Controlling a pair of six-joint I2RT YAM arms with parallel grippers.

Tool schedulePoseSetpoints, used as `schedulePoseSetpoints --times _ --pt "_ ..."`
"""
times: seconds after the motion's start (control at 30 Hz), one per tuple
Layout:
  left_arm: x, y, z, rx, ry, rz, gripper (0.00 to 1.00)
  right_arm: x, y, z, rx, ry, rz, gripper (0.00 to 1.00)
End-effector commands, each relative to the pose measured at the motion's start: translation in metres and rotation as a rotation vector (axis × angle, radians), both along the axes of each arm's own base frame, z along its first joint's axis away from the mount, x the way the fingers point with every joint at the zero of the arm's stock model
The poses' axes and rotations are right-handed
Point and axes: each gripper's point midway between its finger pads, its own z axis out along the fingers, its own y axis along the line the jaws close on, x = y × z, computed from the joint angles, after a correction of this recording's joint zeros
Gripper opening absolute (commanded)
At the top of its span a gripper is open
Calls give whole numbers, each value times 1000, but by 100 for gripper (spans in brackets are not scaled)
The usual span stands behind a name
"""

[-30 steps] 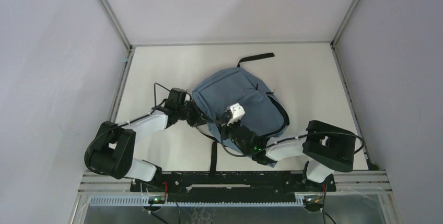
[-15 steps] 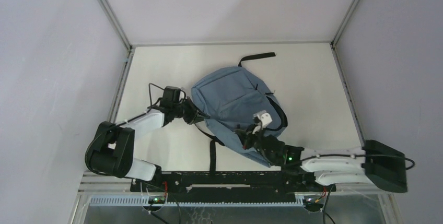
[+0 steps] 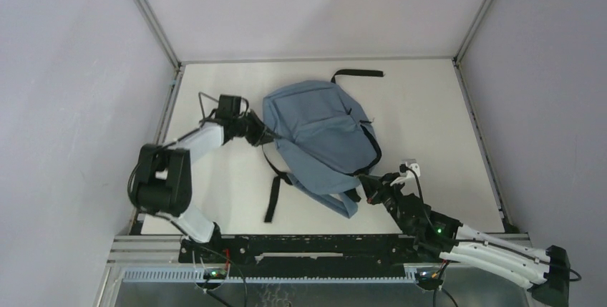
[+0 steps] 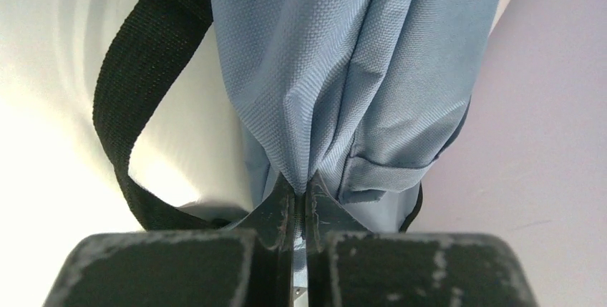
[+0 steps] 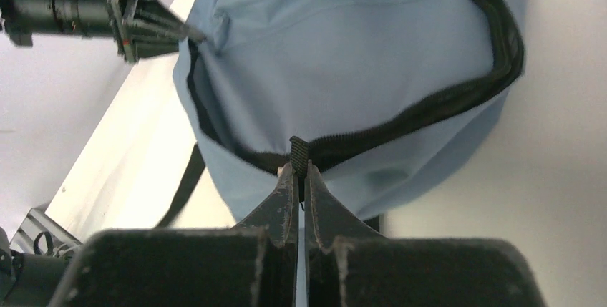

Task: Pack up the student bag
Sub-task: Zip the student bag at the center of the board.

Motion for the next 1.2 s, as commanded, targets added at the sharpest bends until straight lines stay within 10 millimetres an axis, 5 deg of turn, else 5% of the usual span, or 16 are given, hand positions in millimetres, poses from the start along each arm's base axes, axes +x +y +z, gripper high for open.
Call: schedulePoseSetpoints --times 0.0,0.07,0.17,0.37,0.57,0.73,0.8,1.17 --pt "110 23 58 128 -292 62 0 10 -6 7 18 -7 -39 0" --pt "120 12 77 111 -333 12 5 10 3 12 31 -9 -10 0" --pt "110 -1 108 152 -427 -66 35 11 17 18 38 0 24 0" --pt "38 -29 147 238 -601 -276 62 15 30 33 56 -19 60 0" --pt "-58 -74 105 241 -330 -460 64 23 20 40 41 -40 33 0" --pt "-98 -104 83 112 -177 -431 69 25 15 39 20 -37 22 0" --pt "-105 -114 79 100 -148 -451 77 24 17 38 7 -30 30 0" --pt "-91 -133 46 112 -82 -433 78 23 25 30 -37 -1 57 0"
